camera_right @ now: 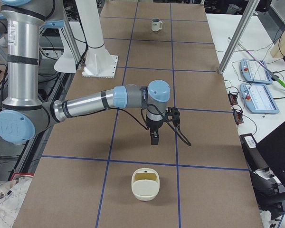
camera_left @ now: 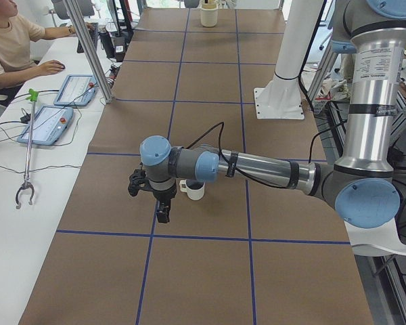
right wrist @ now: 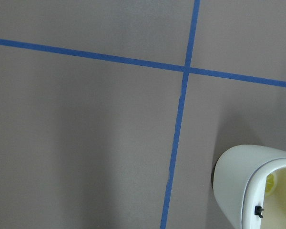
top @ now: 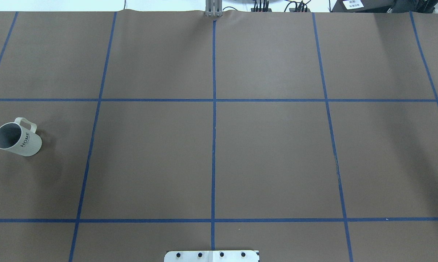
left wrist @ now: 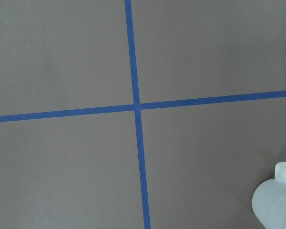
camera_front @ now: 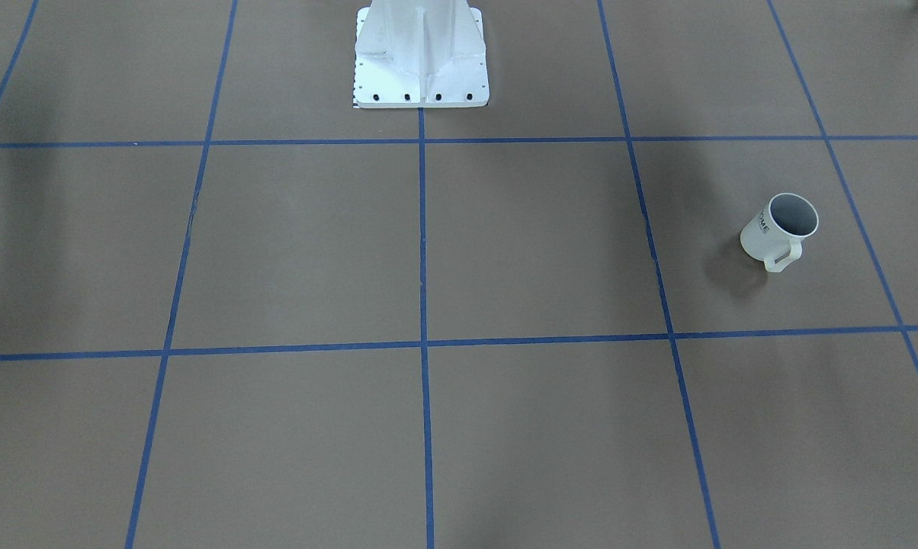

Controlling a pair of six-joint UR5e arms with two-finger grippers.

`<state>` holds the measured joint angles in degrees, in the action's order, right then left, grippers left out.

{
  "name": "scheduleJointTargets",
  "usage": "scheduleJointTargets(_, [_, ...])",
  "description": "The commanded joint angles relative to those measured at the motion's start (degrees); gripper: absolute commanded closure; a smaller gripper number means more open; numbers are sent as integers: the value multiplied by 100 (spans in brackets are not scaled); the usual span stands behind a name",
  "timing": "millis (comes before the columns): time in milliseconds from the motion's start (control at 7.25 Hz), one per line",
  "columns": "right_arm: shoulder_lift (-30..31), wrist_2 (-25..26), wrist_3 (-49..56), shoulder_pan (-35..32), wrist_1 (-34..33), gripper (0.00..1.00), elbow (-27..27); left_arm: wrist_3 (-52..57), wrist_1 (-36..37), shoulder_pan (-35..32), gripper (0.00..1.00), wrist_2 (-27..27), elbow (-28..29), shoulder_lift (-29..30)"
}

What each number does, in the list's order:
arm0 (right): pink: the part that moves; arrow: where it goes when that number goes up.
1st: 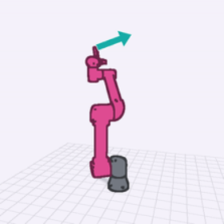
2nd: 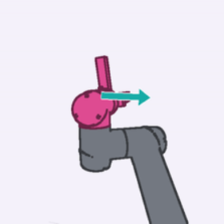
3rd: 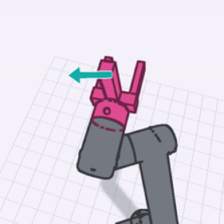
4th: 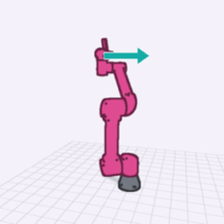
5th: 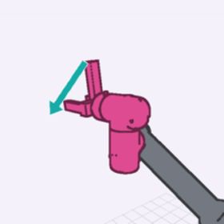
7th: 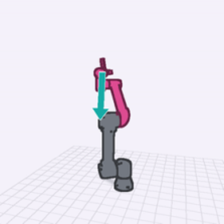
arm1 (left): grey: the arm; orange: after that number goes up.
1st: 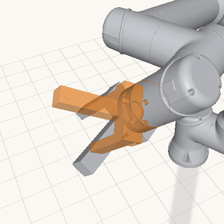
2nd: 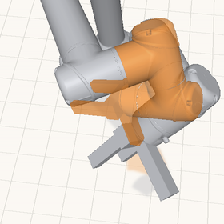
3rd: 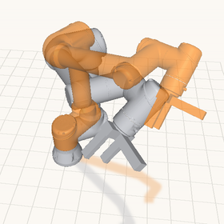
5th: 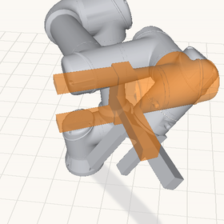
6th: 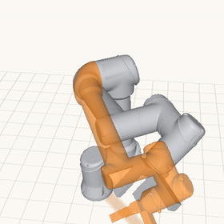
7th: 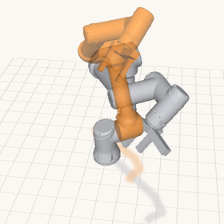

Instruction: Left arm hands cup to right arm to dump lemon

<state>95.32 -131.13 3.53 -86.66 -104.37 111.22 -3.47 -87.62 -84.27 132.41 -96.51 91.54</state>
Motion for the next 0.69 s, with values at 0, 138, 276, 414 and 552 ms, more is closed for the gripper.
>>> scheduleJointTargets(0, [-13, 8, -1, 0, 13, 0, -12, 4, -44, -2, 0, 197, 27, -22])
scheduleJointTargets(138, [-13, 17, -1, 0, 30, 0, -21, 4, -53, 7, 0, 207, 9, 13])
scheduleJointTargets(276, [-13, 9, -1, 0, 30, 0, -13, 4, -53, -2, 0, 137, -52, -21])
scheduleJointTargets(414, [-13, 9, -10, 9, 39, 0, -21, 30, -62, 7, 0, 23, -61, -109])
scheduleJointTargets(552, [-13, 9, -10, 9, 39, 0, -21, -5, -19, 7, 0, 109, -61, 64])
